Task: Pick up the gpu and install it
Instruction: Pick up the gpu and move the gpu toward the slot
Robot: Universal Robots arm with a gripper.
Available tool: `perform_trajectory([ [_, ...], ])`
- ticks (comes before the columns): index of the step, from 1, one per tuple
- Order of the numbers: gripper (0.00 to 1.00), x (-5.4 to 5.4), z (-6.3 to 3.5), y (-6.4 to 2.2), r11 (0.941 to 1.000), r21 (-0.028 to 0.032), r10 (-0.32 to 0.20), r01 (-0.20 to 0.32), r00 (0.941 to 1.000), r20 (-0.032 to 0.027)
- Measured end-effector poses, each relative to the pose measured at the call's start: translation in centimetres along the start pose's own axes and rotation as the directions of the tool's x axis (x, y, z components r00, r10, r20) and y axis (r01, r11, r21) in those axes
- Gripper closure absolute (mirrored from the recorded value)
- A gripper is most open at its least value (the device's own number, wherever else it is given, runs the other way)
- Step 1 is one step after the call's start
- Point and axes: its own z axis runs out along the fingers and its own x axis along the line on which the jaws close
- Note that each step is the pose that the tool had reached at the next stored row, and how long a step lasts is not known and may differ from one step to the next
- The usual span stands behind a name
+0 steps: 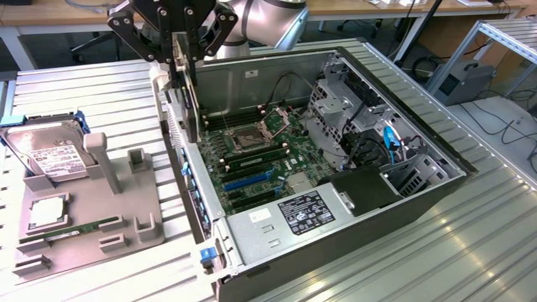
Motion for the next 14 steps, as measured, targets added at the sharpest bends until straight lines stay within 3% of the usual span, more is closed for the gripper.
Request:
perform_trajectory([
  [14, 0.73, -0.48, 0.22, 0.03, 1.0, 0.0003, 0.0, 0.0, 1.0, 0.0],
])
